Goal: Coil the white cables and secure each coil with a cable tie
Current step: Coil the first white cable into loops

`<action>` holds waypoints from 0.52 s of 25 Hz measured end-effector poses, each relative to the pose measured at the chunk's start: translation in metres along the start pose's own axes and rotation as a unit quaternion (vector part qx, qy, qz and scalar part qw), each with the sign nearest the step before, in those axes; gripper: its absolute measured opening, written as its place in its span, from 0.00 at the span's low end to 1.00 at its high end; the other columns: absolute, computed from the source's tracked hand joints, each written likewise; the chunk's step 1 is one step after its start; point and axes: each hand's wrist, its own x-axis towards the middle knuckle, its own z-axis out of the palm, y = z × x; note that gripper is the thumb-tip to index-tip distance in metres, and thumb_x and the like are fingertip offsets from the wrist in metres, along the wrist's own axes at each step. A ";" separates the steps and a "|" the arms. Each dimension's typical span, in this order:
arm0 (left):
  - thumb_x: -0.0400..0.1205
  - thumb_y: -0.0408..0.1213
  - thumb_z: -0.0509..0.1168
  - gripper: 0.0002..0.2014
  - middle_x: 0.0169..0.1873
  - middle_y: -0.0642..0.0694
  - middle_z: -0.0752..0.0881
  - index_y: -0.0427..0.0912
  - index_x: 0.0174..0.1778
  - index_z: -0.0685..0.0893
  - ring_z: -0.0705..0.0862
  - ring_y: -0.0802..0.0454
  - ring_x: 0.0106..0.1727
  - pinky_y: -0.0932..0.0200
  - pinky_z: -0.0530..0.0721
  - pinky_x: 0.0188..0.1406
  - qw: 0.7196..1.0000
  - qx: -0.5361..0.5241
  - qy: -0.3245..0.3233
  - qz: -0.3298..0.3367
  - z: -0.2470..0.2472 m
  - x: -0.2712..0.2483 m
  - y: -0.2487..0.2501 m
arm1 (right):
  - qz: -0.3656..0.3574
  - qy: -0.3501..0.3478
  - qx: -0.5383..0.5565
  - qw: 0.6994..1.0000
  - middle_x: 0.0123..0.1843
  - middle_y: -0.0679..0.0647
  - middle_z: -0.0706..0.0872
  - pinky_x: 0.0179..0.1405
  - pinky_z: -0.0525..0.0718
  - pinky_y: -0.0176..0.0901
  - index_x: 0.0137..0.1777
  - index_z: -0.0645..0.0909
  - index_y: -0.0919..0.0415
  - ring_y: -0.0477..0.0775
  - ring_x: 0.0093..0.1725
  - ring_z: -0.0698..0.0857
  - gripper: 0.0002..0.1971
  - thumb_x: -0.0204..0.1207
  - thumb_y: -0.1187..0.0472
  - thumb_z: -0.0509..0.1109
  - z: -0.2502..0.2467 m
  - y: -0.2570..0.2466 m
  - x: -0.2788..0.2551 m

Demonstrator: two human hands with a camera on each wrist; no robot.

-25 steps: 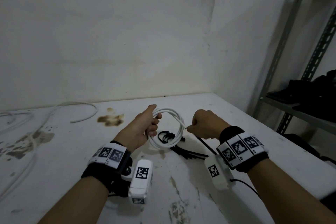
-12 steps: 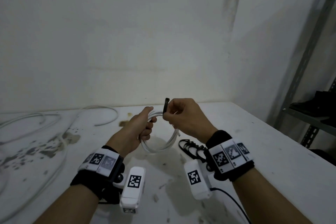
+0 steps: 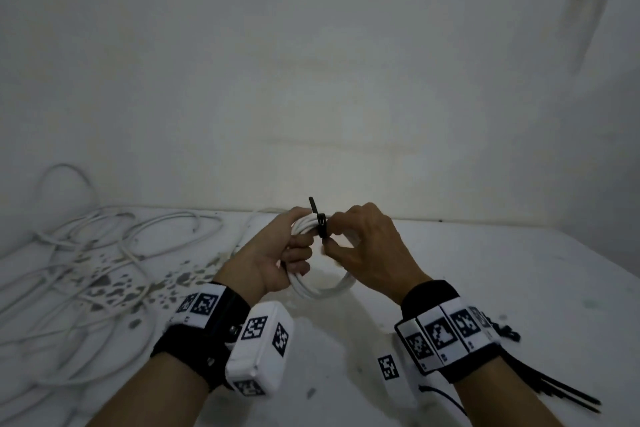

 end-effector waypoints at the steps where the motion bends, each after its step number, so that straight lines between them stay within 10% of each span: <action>1: 0.82 0.45 0.61 0.13 0.12 0.53 0.61 0.44 0.35 0.82 0.56 0.59 0.10 0.67 0.52 0.13 1.000 -0.024 0.000 0.011 -0.005 -0.002 0.006 | -0.018 0.008 0.000 1.000 0.33 0.36 0.72 0.38 0.68 0.35 0.43 0.86 0.50 0.47 0.43 0.71 0.01 0.74 0.57 0.76 0.005 -0.004 0.006; 6: 0.83 0.47 0.64 0.12 0.18 0.53 0.61 0.51 0.57 0.90 0.55 0.59 0.14 0.66 0.51 0.16 0.993 0.024 0.074 0.083 -0.018 -0.007 0.024 | -0.020 0.037 0.029 0.999 0.39 0.40 0.81 0.43 0.69 0.37 0.44 0.82 0.46 0.46 0.44 0.74 0.02 0.76 0.53 0.73 0.022 -0.021 0.024; 13: 0.82 0.50 0.66 0.16 0.22 0.51 0.58 0.50 0.30 0.85 0.53 0.57 0.20 0.60 0.49 0.21 0.974 0.154 0.119 0.117 -0.020 -0.012 0.026 | 0.111 0.079 0.252 0.958 0.37 0.46 0.89 0.39 0.80 0.29 0.36 0.80 0.53 0.43 0.41 0.86 0.09 0.78 0.58 0.74 0.022 -0.038 0.043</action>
